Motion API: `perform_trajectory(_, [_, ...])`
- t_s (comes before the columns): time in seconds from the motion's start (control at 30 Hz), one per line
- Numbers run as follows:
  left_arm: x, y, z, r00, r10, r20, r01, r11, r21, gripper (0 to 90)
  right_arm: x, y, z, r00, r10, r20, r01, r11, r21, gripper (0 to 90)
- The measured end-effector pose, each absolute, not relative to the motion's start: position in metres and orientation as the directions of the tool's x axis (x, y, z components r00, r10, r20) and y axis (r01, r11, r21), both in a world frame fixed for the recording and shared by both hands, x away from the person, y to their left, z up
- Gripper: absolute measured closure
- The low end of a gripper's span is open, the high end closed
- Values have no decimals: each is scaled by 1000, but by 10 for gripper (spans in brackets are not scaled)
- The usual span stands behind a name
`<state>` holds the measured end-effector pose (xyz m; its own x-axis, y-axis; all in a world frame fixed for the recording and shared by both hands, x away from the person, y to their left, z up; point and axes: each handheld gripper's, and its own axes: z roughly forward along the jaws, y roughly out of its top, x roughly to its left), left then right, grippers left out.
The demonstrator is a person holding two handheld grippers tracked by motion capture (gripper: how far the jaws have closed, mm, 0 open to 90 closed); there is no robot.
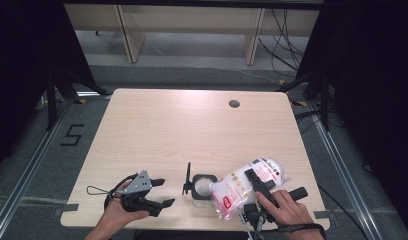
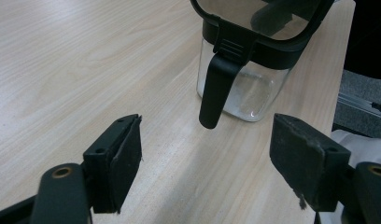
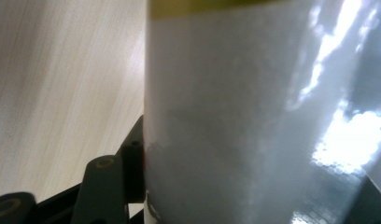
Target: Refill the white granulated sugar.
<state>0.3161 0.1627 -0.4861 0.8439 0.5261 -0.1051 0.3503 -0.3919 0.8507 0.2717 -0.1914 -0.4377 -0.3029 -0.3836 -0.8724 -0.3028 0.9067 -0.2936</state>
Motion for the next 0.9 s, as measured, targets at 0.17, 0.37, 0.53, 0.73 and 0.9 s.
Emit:
perform_trajectory(0.17, [317, 164, -486, 848, 523, -81, 340, -420, 841, 250, 272, -192, -438, -309, -372, -875, -305, 910, -280, 436])
perform_trajectory(0.37, [316, 163, -486, 846, 525, -97, 344, -397, 851, 250, 273, -192, -439, -302, -370, -879, -312, 909, -275, 437])
perform_trajectory(0.53, [316, 163, -486, 846, 524, -99, 344, -395, 852, 250, 272, -192, -438, -305, -376, -875, -307, 909, -283, 437])
perform_trajectory(0.73, [316, 163, -486, 847, 522, -99, 344, -396, 851, 249, 272, -192, -438, -288, -383, -878, -313, 904, -292, 437])
perform_trajectory(0.9, [316, 163, -485, 848, 521, -99, 344, -398, 851, 250, 272, -191, -437, -285, -398, -872, -321, 897, -304, 437])
